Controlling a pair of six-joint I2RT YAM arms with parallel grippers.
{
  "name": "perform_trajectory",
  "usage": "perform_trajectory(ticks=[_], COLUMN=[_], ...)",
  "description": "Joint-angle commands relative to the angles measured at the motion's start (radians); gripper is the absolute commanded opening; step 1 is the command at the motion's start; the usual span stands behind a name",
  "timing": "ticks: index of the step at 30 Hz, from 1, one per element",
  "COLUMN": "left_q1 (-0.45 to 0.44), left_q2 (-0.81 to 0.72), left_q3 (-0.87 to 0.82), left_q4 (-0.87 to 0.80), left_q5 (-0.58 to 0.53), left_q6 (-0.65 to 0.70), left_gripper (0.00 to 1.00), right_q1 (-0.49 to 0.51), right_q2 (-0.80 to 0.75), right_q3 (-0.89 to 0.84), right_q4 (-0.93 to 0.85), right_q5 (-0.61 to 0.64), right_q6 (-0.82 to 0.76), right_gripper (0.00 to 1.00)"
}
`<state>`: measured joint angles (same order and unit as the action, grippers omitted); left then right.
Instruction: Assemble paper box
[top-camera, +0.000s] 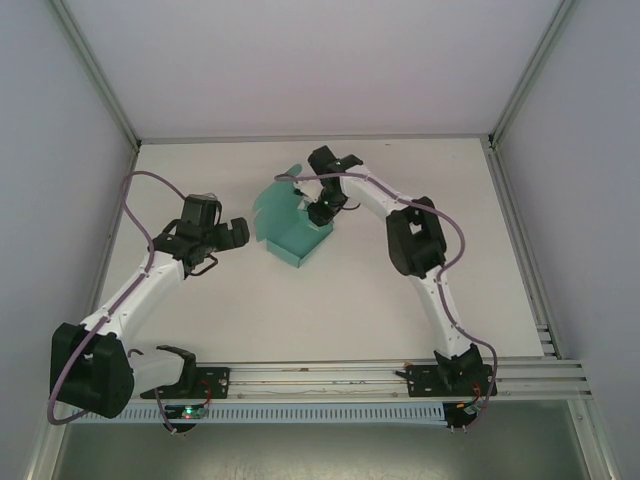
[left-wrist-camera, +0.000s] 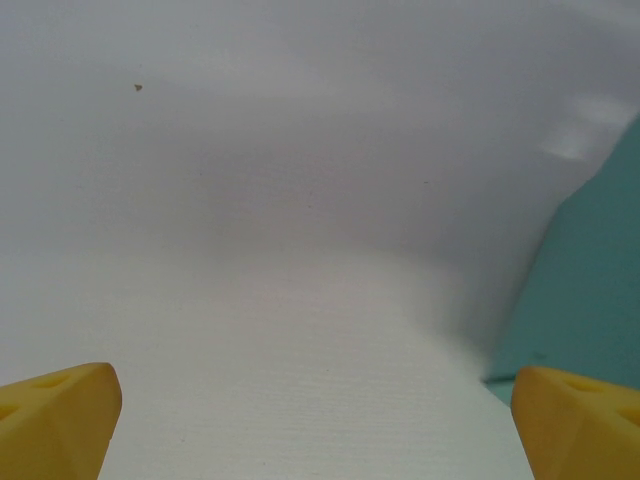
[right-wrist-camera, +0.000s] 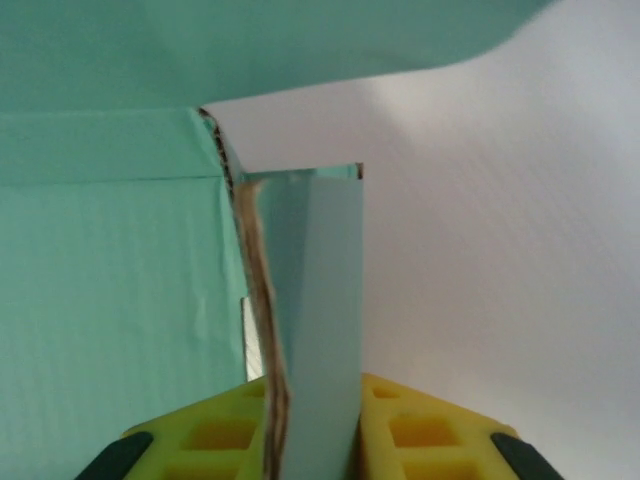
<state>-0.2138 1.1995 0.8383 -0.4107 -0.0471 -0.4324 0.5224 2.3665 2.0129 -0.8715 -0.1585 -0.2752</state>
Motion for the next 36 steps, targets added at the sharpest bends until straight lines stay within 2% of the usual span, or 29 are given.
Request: perform_trajectory(ticks=[1,4,8,10,12,13,15,17,20,21,23,26,30,33,36], left_q1=[0.012,0.012,0.012,0.011,0.011,0.011,0.01,0.006,-0.024,-0.043,-0.103,-0.216,-0.342,-0.366,-0.375], left_q2=[-0.029,-0.028,-0.011,-0.002,0.008,0.013,0.024,0.035,0.035,0.035,0.048,0.109,0.228,0.329,0.405], left_q3=[0.035,0.032,0.025,0.019,0.006,0.0,-0.016,-0.046,-0.119,-0.136,-0.147,-0.094,-0.007,0.056,0.111], left_q4=[0.012,0.03,0.066,0.087,0.111,0.121,0.148,0.191,0.283,0.302,0.311,0.259,0.228,0.174,0.15], left_q5=[-0.052,-0.051,0.004,0.054,0.123,0.161,0.25,0.332,0.396,0.386,0.296,0.077,-0.067,-0.183,-0.218], left_q6=[-0.025,-0.025,-0.017,-0.009,0.012,0.018,0.021,-0.008,-0.069,-0.089,-0.115,-0.144,-0.165,-0.203,-0.186], left_gripper=[1.0,1.0,1.0,1.0,1.0,1.0,1.0,0.98,0.93,0.93,0.88,0.77,0.76,0.66,0.55], right_q1=[0.022,0.061,0.145,0.174,0.181,0.181,0.174,0.174,0.157,0.141,0.095,0.028,0.01,-0.001,-0.006], right_q2=[-0.142,-0.277,-0.399,-0.456,-0.52,-0.553,-0.639,-0.731,-0.848,-0.88,-0.946,-1.036,-1.124,-1.135,-1.118], right_q3=[-0.241,-0.453,-0.633,-0.699,-0.757,-0.782,-0.831,-0.876,-0.944,-0.972,-1.048,-1.159,-1.253,-1.3,-1.326], right_q4=[0.172,0.263,0.334,0.387,0.434,0.458,0.521,0.585,0.641,0.651,0.674,0.707,0.716,0.731,0.755], right_q5=[0.273,0.379,0.447,0.447,0.445,0.451,0.45,0.439,0.444,0.45,0.466,0.458,0.528,0.524,0.503], right_q6=[0.401,0.589,0.777,0.827,0.84,0.84,0.808,0.763,0.735,0.741,0.782,0.836,0.857,0.873,0.886], right_gripper=[0.2,0.27,0.29,0.45,0.49,0.56,0.84,0.98,0.98,0.98,0.98,0.98,0.98,0.98,0.99])
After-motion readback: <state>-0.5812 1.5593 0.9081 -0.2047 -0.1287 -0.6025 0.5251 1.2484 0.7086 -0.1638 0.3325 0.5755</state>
